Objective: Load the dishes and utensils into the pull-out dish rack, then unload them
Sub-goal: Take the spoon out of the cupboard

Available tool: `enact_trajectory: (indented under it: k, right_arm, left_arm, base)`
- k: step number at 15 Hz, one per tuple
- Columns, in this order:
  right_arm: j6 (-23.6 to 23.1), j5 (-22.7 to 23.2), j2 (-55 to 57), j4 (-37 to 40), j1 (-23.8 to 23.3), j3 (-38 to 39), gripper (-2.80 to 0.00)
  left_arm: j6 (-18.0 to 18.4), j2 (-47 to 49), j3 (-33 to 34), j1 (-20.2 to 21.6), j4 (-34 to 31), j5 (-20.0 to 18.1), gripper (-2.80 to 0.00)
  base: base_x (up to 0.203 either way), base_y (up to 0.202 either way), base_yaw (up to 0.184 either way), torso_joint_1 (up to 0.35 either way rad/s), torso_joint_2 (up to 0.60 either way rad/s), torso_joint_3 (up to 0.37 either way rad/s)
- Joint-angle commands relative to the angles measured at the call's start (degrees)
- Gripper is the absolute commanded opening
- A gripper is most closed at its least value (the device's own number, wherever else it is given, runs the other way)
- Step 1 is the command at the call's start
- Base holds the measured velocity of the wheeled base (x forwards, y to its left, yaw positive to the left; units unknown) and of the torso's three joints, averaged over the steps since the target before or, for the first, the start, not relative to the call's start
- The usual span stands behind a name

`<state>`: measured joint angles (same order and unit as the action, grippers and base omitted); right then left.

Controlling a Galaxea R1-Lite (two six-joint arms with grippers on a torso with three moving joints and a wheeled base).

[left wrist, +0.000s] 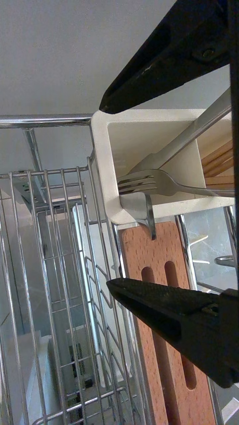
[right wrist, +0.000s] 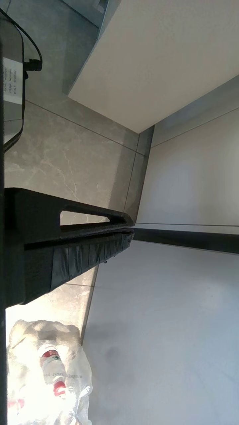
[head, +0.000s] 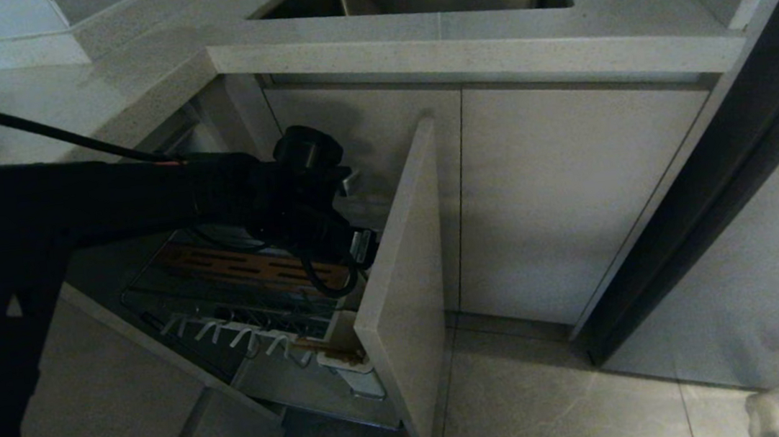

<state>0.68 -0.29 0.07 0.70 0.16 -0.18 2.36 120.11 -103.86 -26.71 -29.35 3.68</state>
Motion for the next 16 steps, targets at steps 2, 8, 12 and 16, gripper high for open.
enact_trajectory:
  k: [2, 8, 12, 16]
  right_arm:
    - [0.0, 0.0, 0.0, 0.0, 0.0, 0.0, -2.8]
    - [0.0, -0.1, 0.0, 0.0, 0.0, 0.0, -2.8]
    - [0.0, 0.0, 0.0, 0.0, 0.0, 0.0, -2.8]
    - [0.0, 0.0, 0.0, 0.0, 0.0, 0.0, -2.8]
  left_arm:
    - [0.0, 0.0, 0.1, 0.0, -0.2, 0.1, -2.8]
    - [0.0, -0.1, 0.0, 0.0, -0.2, 0.1, -2.8]
    - [0.0, -0.1, 0.1, 0.0, -0.2, 0.1, -2.8]
    - [0.0, -0.3, 0.1, -0.1, -0.3, 0.1, -2.8]
  base:
    - [0.0, 0.0, 0.0, 0.0, 0.0, 0.0]
    - [0.0, 0.0, 0.0, 0.0, 0.0, 0.0]
    - [0.0, 0.0, 0.0, 0.0, 0.0, 0.0]
    - [0.0, 0.0, 0.0, 0.0, 0.0, 0.0]
